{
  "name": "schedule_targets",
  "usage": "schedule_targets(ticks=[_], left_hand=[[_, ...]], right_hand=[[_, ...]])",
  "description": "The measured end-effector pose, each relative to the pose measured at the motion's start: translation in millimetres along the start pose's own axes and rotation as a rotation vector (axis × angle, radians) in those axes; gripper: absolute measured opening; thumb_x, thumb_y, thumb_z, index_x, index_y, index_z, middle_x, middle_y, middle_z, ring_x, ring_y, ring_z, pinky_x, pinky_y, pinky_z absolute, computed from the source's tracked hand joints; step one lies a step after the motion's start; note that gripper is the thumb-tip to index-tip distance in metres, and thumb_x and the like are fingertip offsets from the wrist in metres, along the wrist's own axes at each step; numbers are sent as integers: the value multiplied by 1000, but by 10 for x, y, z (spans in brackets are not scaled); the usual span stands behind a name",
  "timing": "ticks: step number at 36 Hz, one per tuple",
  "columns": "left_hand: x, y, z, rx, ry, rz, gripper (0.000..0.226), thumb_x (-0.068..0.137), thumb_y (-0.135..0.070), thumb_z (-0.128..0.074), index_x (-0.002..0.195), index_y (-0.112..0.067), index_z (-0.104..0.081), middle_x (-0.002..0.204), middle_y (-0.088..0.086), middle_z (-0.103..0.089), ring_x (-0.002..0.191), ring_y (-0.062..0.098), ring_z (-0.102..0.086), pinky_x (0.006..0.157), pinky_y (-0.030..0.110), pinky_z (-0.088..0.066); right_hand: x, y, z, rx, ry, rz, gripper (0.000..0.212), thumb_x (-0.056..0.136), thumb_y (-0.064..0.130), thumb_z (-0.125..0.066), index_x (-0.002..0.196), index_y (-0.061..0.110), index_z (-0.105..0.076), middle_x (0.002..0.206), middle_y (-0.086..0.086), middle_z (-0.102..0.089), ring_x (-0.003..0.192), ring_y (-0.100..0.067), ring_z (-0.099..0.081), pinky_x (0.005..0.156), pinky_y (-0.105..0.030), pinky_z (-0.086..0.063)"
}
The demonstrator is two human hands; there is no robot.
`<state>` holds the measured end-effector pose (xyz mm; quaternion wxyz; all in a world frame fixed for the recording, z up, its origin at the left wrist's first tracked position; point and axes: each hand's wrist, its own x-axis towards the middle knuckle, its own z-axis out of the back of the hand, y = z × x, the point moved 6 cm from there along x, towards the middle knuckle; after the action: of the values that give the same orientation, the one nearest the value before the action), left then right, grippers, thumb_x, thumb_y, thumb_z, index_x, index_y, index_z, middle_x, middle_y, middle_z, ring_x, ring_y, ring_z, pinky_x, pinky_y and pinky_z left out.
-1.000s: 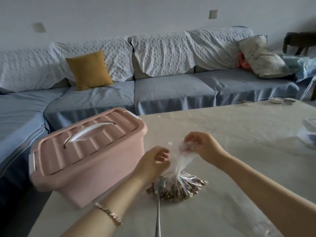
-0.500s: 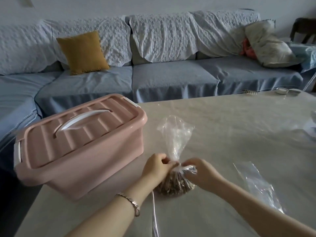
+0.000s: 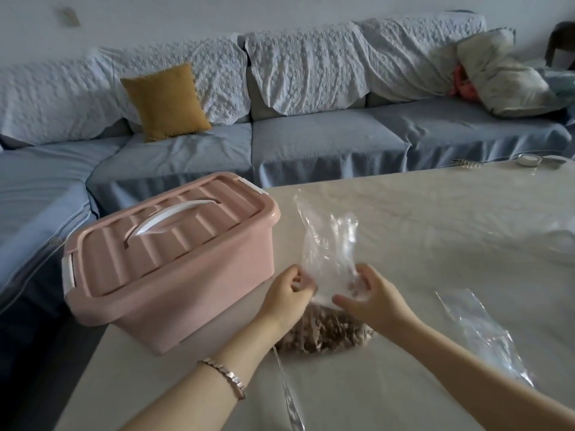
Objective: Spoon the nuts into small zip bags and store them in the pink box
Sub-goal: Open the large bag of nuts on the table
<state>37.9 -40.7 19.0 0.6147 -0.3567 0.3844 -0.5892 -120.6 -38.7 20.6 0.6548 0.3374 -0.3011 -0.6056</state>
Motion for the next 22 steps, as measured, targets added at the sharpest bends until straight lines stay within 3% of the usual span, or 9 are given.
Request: schedule_targets(ticks=[3, 6, 9, 11, 12, 14, 16, 18, 22], left_hand=[[-17, -189, 74, -94, -75, -19, 19, 83, -21, -67, 71, -12, -56, 63, -6, -52, 63, 10, -50, 55, 11, -37], [-13, -270, 229, -232, -120, 25, 16, 83, -12, -64, 68, -11, -60, 64, -2, -61, 61, 7, -58, 62, 14, -42], [38, -167, 421, -315, -192, 114, 23, 85, -12, -61, 66, -5, -51, 57, 2, -57, 43, 3, -53, 57, 24, -40], [51, -52, 523, -351, -233, 201, 27, 86, -21, -63, 64, -9, -52, 56, 3, -58, 44, 11, -51, 51, 24, -39], [41, -8, 556, -355, -235, 239, 25, 86, -25, -62, 66, -10, -55, 57, 3, -59, 46, 13, -52, 50, 23, -40], [27, 39, 608, -300, -223, 245, 23, 87, -31, -59, 79, -10, -60, 65, 4, -64, 52, 15, -57, 50, 23, -44], [1, 43, 655, -233, -235, 208, 35, 87, -41, -58, 98, -9, -61, 83, 4, -68, 70, 17, -64, 65, 29, -53], [-41, 46, 694, -186, -268, 196, 46, 85, -48, -57, 111, -10, -58, 103, 4, -66, 94, 22, -63, 87, 36, -50], [-127, 46, 728, -163, -268, 203, 46, 89, -43, -54, 117, -7, -56, 111, 9, -64, 100, 25, -61, 88, 36, -50]], right_hand=[[67, 97, 99, 101, -80, -39, 22, 82, 20, -67, 64, 11, -58, 45, 12, -48, 43, -2, -39, 45, -16, -30], [105, 111, 197, 401, -77, -135, 13, 84, 7, -61, 76, -3, -66, 58, -4, -57, 50, -9, -50, 48, -18, -38], [128, -35, 327, 684, -155, -260, 11, 88, 5, -59, 77, 2, -59, 57, -6, -58, 44, -9, -56, 47, -16, -46], [118, -224, 478, 555, -352, -335, 7, 86, 5, -59, 92, 3, -62, 67, -9, -60, 53, -13, -54, 51, -20, -43], [68, -295, 550, 439, -464, -358, 19, 84, 5, -58, 103, 5, -60, 77, -11, -61, 62, -17, -53, 55, -22, -41], [-130, -183, 571, 262, -556, -275, 23, 81, 5, -56, 104, 11, -55, 84, -9, -58, 74, -21, -51, 60, -27, -37], [-315, 88, 319, 83, -398, -69, 10, 82, 10, -57, 88, 18, -54, 72, -1, -56, 67, -20, -49, 58, -28, -38], [-463, 253, -153, -243, -64, 27, 7, 84, 27, -58, 83, 23, -53, 71, 6, -57, 66, -18, -51, 58, -28, -39], [-627, 107, -948, -549, 359, -38, 35, 86, 47, -54, 103, 17, -51, 101, -3, -61, 92, -25, -57, 72, -29, -43]])
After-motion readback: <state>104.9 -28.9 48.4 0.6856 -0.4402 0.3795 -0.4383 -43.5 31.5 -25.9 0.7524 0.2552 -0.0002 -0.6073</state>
